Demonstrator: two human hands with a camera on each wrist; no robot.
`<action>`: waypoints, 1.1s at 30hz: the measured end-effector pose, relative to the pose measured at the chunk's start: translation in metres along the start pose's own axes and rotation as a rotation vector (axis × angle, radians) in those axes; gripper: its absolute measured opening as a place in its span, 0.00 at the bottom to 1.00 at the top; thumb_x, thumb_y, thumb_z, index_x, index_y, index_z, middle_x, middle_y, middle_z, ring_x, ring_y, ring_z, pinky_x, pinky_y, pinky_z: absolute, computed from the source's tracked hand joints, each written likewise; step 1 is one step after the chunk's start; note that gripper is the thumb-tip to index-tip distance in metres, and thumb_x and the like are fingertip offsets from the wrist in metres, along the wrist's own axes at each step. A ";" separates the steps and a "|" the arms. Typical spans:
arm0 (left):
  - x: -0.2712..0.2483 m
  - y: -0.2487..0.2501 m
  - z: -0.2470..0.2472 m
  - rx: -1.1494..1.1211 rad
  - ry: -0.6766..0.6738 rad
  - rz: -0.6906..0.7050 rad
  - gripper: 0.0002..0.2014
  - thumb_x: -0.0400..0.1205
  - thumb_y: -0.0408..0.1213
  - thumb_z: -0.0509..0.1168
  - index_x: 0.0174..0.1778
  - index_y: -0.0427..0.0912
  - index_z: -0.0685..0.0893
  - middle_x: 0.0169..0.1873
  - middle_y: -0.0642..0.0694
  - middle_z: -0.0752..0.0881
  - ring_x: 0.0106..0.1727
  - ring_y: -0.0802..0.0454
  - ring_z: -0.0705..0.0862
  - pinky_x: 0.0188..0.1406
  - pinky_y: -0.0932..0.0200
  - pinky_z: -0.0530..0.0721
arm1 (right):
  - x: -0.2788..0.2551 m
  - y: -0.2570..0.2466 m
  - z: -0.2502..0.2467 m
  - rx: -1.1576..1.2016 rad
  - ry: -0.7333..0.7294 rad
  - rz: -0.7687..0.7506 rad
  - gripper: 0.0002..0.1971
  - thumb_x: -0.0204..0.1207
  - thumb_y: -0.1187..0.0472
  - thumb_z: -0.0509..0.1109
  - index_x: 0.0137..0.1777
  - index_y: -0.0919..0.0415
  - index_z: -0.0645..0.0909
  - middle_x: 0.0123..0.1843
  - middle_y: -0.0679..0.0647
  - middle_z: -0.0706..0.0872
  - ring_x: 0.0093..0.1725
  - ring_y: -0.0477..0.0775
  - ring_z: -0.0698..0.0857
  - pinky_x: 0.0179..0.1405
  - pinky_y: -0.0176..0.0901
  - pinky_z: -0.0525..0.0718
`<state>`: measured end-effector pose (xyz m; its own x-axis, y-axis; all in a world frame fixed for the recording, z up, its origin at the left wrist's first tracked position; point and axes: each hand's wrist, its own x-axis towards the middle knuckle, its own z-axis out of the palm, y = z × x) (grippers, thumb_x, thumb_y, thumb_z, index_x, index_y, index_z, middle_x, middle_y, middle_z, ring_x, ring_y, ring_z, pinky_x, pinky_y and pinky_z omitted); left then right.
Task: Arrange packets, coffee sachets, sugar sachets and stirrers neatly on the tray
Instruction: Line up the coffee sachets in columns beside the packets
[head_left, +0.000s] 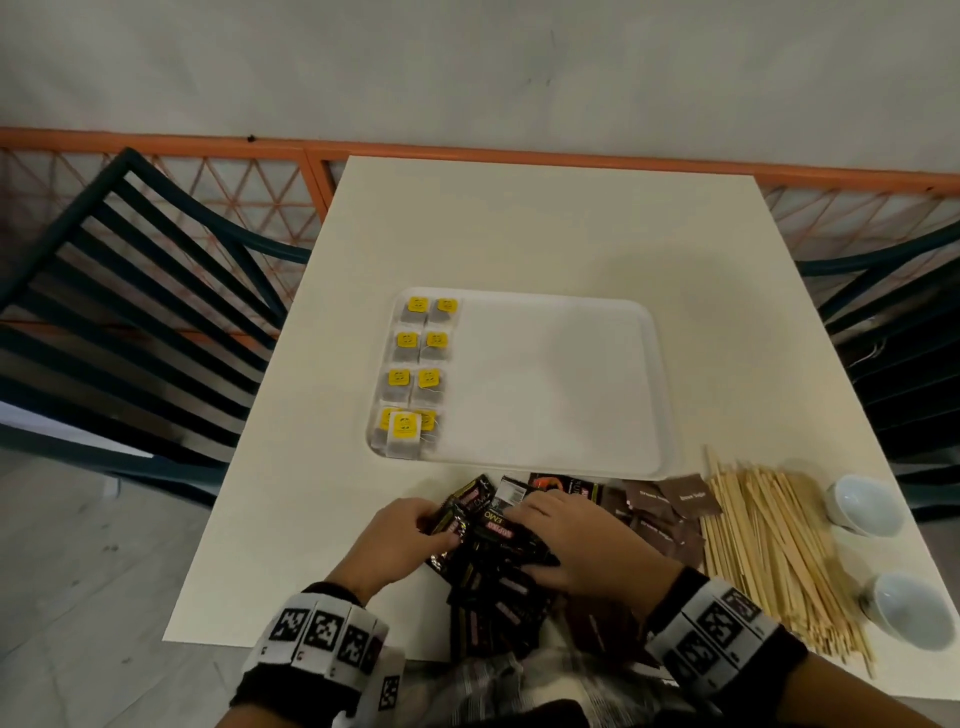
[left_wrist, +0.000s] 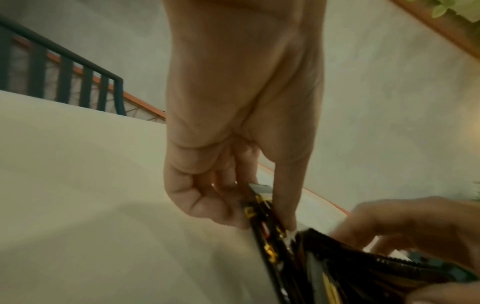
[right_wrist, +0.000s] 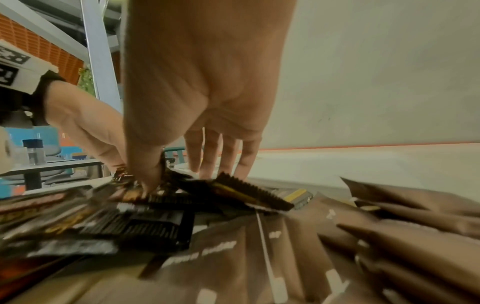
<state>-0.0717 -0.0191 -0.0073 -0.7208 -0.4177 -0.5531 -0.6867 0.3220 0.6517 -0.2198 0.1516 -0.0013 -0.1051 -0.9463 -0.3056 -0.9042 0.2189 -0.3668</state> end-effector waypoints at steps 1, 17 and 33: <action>-0.002 -0.002 -0.002 -0.045 0.012 -0.009 0.06 0.77 0.39 0.69 0.34 0.49 0.80 0.33 0.53 0.82 0.37 0.55 0.80 0.36 0.63 0.74 | 0.001 0.001 -0.003 0.000 0.011 -0.019 0.27 0.78 0.50 0.63 0.76 0.55 0.66 0.72 0.53 0.73 0.71 0.54 0.71 0.71 0.47 0.71; -0.031 0.019 -0.030 -0.632 0.305 0.149 0.06 0.80 0.31 0.65 0.49 0.46 0.84 0.40 0.49 0.90 0.45 0.53 0.87 0.48 0.61 0.85 | 0.004 -0.004 -0.071 1.061 0.319 0.189 0.07 0.76 0.62 0.69 0.54 0.56 0.81 0.49 0.57 0.89 0.49 0.57 0.88 0.53 0.49 0.84; -0.032 0.021 0.002 -0.202 0.024 0.201 0.39 0.75 0.70 0.51 0.78 0.64 0.43 0.71 0.55 0.59 0.78 0.53 0.59 0.77 0.54 0.60 | -0.004 0.008 -0.042 1.551 0.248 0.379 0.14 0.77 0.67 0.65 0.62 0.65 0.72 0.55 0.65 0.85 0.52 0.62 0.86 0.48 0.53 0.87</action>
<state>-0.0633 0.0033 0.0231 -0.8365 -0.3837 -0.3911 -0.4958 0.2260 0.8385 -0.2443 0.1473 0.0341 -0.4134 -0.7640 -0.4954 0.4394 0.3091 -0.8434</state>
